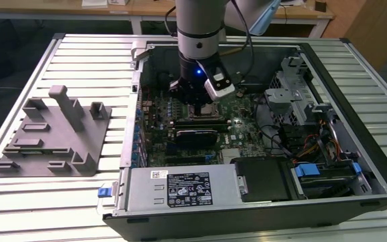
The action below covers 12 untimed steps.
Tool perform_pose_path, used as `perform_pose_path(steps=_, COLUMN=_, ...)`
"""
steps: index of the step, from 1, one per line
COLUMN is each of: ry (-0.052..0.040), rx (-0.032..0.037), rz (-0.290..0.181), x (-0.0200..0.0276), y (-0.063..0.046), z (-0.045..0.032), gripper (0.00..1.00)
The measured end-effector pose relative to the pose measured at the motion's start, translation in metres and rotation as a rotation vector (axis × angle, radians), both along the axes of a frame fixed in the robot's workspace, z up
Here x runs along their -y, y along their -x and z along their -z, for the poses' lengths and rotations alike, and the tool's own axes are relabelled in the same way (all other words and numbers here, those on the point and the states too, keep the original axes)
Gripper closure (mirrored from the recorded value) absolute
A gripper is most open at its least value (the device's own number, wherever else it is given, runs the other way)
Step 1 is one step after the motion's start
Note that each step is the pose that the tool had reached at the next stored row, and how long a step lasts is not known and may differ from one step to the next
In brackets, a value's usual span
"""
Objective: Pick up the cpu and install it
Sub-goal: 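Install the second cpu locking lever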
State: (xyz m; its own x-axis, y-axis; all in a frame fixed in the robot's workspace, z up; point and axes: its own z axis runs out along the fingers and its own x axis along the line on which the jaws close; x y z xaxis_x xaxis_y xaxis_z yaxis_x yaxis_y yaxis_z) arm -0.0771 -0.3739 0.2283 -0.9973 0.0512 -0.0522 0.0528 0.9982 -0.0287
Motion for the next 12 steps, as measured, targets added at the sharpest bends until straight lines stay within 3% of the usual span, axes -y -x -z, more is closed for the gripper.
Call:
perform_pose_path(steps=6, ry=-0.0025, rx=-0.0001, rz=0.000, x=0.0022, y=0.0004, z=0.0005, gripper=0.89)
perform_pose_path(steps=10, ry=-0.0200, rx=0.0001, rz=0.000, x=0.0081, y=0.0003, z=0.0036, gripper=0.89)
perform_pose_path(steps=12, ry=-0.0333, rx=0.0000, rz=0.000, x=0.0095, y=0.0007, z=0.0046, gripper=0.89)
